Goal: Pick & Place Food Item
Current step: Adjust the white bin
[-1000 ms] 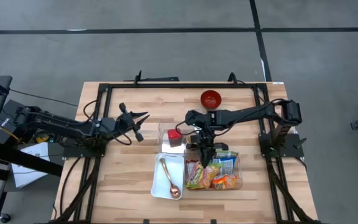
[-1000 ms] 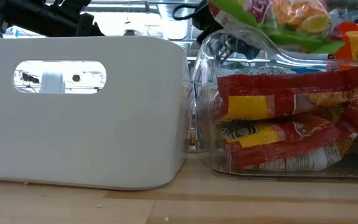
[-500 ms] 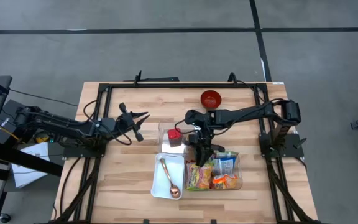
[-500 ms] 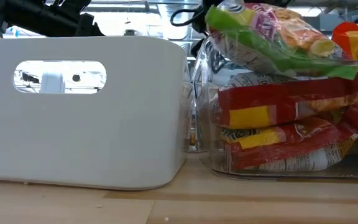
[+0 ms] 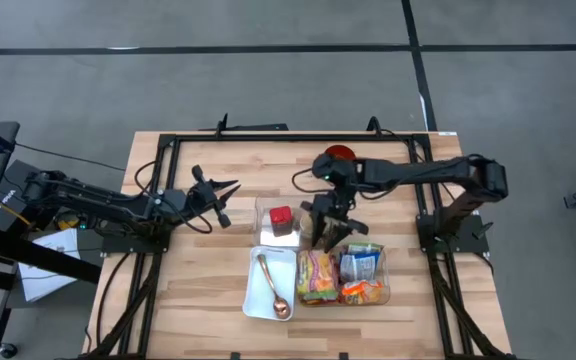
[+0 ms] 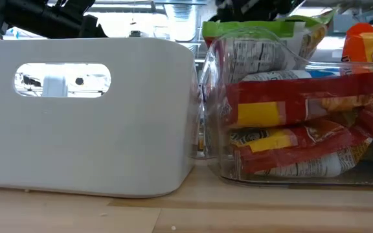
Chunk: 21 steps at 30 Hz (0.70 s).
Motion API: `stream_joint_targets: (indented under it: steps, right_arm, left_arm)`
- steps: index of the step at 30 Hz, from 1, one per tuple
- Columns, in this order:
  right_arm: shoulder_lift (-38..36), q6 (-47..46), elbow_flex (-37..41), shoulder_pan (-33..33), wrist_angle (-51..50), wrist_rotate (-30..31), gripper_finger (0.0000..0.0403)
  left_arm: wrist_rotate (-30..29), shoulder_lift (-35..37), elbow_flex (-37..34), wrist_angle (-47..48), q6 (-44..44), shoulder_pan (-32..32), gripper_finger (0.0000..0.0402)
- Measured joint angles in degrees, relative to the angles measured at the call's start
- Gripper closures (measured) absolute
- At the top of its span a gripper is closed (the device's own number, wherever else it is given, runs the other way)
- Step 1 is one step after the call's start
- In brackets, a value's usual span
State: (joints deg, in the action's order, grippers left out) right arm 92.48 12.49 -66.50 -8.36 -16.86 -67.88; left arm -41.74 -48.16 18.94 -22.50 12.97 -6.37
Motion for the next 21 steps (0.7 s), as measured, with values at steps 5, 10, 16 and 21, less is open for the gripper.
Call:
stream_joint_targets:
  steps: [5, 10, 16, 21]
  right_arm:
    - [-4.0, 2.8, 0.0, 2.0, -6.9, 2.7, 0.0227]
    - [-5.7, 3.0, 0.7, 6.5, -11.5, 6.8, 0.025]
    - [-8.0, 0.0, 1.1, 11.4, -13.4, 9.2, 0.0274]
    - [-13.1, -4.6, 1.2, 15.5, -14.9, 23.5, 0.0288]
  left_arm:
    - [0.0, 0.0, 0.0, 0.6, 0.0, 0.0, 0.0348]
    - [0.0, 0.0, 0.0, 0.6, 0.0, 0.0, 0.0348]
    - [2.6, 0.0, 0.0, 0.6, 0.0, 0.0, 0.0348]
    - [4.7, 0.0, 0.0, 0.6, 0.0, 0.0, 0.0348]
